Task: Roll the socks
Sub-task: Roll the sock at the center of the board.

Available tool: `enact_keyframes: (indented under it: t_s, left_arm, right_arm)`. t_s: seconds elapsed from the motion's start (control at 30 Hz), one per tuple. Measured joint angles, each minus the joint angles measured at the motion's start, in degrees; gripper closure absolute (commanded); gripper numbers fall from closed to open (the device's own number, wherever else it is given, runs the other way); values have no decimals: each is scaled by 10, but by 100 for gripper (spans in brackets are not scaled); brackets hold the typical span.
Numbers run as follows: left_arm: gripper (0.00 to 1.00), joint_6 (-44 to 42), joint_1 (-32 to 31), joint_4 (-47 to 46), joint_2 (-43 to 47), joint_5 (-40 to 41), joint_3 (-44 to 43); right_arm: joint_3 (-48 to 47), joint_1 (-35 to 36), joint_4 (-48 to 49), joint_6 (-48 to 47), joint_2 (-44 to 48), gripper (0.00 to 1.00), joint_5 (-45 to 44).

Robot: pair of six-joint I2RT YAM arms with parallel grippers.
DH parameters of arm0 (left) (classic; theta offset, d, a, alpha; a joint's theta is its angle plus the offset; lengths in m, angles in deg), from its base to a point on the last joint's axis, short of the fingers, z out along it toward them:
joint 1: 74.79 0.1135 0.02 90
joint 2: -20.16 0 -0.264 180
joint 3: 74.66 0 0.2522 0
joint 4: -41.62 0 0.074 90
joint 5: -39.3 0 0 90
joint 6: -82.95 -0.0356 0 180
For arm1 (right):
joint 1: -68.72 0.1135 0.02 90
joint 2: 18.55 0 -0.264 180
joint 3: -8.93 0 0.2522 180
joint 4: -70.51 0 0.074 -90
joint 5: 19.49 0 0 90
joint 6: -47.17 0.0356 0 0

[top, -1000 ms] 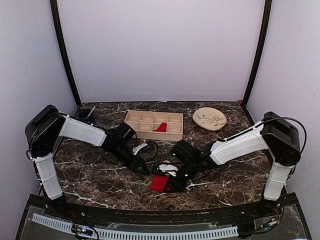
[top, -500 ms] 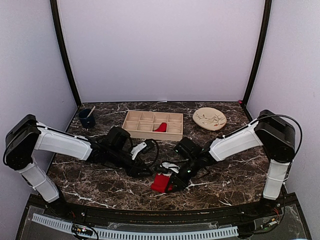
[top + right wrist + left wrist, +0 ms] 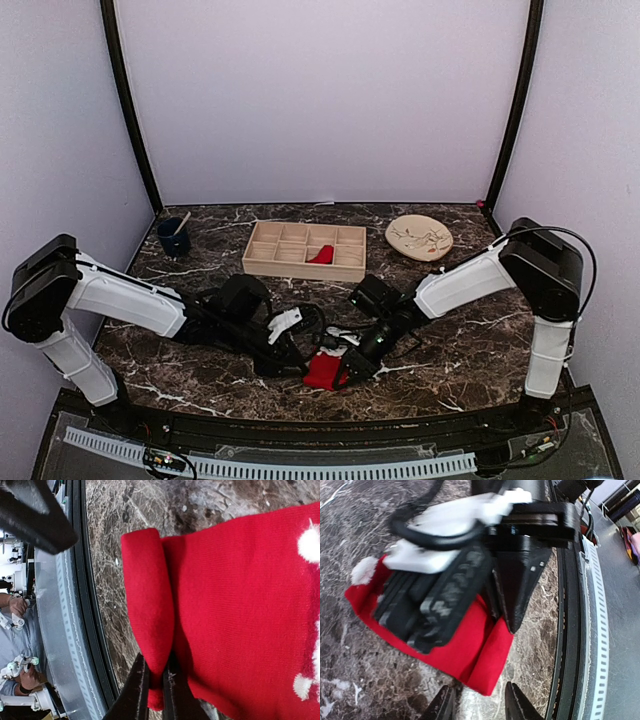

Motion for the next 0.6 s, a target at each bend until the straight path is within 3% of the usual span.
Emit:
enact_keyframes:
  t_s: [0.6]
  left_arm:
    - [62,-110,-56,55,-61,45,-64]
  right_arm:
    - [-25,-13,-53,-16,-26,91,47]
